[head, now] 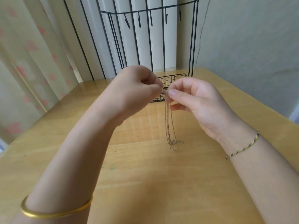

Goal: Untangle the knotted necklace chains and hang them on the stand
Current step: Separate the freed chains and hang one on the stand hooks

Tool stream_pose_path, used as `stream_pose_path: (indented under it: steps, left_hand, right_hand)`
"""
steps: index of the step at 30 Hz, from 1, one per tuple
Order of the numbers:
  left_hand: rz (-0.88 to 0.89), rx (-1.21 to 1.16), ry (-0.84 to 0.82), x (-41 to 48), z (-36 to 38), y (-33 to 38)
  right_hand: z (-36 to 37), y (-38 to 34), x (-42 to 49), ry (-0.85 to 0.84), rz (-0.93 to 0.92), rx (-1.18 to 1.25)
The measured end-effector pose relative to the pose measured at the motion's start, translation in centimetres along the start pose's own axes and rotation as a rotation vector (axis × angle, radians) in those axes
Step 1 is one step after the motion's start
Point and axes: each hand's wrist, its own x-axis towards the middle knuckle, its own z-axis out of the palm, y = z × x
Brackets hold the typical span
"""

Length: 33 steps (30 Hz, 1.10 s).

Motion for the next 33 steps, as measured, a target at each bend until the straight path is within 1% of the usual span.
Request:
stream_pose_path:
  steps: [3, 6, 8, 11, 16, 19, 26, 29, 33]
  left_hand:
    - [0.008, -0.006, -0.029, -0.1, 0.1, -0.5]
    - [0.019, -0.015, -0.061, 0.0, 0.5, -1.0]
    - [0.025, -0.009, -0.042, 0.0, 0.6, -1.1]
    - [-0.018, -0.073, -0.025, 0.3, 0.4, -1.6]
    - [-0.048, -0.148, -0.086, 0.5, 0.3, -2.1]
    - [-0.056, -0.179, -0.090, 0.3, 0.6, -2.5]
    - [-0.081, -0.236, -0.064, 0.3, 0.8, -3.1]
    - [-0.087, -0.227, -0.046, 0.2, 0.7, -3.3]
    - [-0.070, -0.185, -0.024, 0.1, 0.7, -3.3]
  right_hand:
    - [-0.2, 0.2, 0.0, 0.031, 0.009, 0.010]
    - [0.0, 0.4, 0.1, 0.062, -0.021, -0.071]
    - [0.0, 0.5, 0.1, 0.093, -0.047, -0.122]
    - [-0.2, 0.7, 0.2, 0.134, -0.044, -0.157]
    - [0.5, 1.1, 0.1, 0.080, 0.026, -0.100]
    - [0.8, 1.2, -0.1, 0.046, 0.057, -0.073]
    - [1.3, 1.6, -0.1, 0.084, 0.057, -0.126]
    - [1.0, 1.5, 0.0, 0.103, 0.039, -0.139]
    - [0.9, 1.4, 0.0, 0.074, 0.029, -0.180]
